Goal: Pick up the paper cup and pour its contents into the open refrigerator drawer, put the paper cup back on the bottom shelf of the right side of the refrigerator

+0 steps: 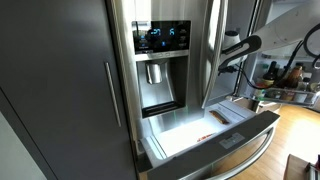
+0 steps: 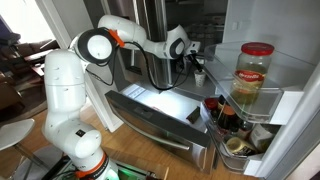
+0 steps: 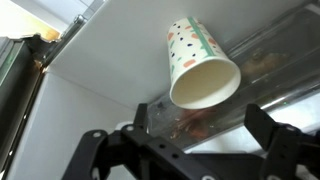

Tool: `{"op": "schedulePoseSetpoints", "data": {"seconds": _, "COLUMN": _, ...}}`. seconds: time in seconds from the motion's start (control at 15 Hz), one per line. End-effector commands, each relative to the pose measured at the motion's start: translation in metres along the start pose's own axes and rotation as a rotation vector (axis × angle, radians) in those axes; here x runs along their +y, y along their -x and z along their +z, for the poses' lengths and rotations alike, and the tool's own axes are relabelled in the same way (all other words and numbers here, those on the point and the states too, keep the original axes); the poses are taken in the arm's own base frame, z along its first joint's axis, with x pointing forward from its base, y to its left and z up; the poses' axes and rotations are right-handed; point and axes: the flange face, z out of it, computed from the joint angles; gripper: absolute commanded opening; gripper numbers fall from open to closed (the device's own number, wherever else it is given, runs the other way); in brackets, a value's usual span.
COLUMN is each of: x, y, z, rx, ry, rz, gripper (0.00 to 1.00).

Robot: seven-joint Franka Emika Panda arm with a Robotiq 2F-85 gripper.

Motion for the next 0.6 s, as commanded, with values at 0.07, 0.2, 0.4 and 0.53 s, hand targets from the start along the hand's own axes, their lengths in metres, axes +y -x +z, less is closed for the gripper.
{"op": "schedulePoseSetpoints", "data": {"seconds": 0.07, "x": 0.009, "y": 0.013, "z": -0.071, "rx": -0.045, "ry": 0.100, "rz": -0.139, "gripper": 1.00}}
{"op": "schedulePoseSetpoints", "data": {"seconds": 0.2, "x": 0.015, "y": 0.017, "z": -0.096, "rx": -0.050, "ry": 0.117, "rz": -0.203, "gripper": 1.00}}
{"op": "schedulePoseSetpoints", "data": {"seconds": 0.4, "x": 0.030, "y": 0.025, "z": -0.126, "rx": -0.057, "ry": 0.150, "rz": -0.250, "gripper": 1.00}}
{"op": "schedulePoseSetpoints", "data": {"seconds": 0.53, "x": 0.042, "y": 0.032, "z": -0.140, "rx": -0.069, "ry": 0.154, "rz": -0.248, "gripper": 1.00}}
